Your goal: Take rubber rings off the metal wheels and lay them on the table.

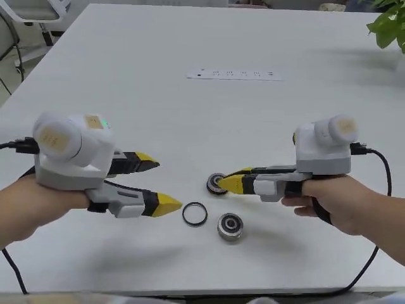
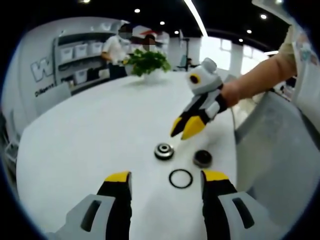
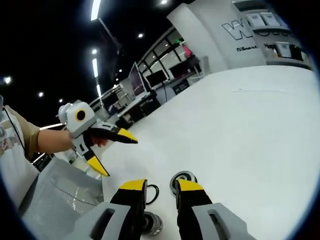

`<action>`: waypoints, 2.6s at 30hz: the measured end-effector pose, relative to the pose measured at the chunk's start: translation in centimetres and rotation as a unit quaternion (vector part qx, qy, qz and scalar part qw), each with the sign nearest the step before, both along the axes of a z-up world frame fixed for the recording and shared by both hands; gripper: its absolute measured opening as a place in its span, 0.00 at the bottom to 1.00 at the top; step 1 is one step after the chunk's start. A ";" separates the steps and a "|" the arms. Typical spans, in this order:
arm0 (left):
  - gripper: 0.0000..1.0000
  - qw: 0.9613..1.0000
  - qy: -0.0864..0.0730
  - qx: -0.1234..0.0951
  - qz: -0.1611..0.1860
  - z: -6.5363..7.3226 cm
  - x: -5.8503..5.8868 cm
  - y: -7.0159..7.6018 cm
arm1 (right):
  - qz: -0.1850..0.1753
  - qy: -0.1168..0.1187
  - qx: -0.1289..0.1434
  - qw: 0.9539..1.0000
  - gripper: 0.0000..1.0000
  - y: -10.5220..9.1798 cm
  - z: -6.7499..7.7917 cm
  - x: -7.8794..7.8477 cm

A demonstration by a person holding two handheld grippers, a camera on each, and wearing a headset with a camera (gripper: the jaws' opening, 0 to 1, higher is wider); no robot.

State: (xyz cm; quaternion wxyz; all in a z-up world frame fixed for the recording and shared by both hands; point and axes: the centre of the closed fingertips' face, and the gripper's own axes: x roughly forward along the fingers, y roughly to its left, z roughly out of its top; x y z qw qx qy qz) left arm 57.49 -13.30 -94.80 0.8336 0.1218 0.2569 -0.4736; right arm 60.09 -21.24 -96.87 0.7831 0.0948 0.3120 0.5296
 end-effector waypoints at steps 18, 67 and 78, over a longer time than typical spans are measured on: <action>0.53 1.000 -0.007 0.003 -0.011 -0.5 2.4 -2.0 | 0.020 -0.076 -0.065 0.995 0.27 -1.4 -1.6 0.4; 0.27 0.998 0.006 0.017 -0.059 -4.3 4.3 -7.5 | 0.064 -0.124 -0.106 0.985 0.30 -1.4 -4.2 1.3; 0.21 0.997 0.004 0.032 -0.069 -5.2 4.4 -8.0 | 0.062 -0.122 -0.105 0.985 0.30 -1.4 -4.4 1.3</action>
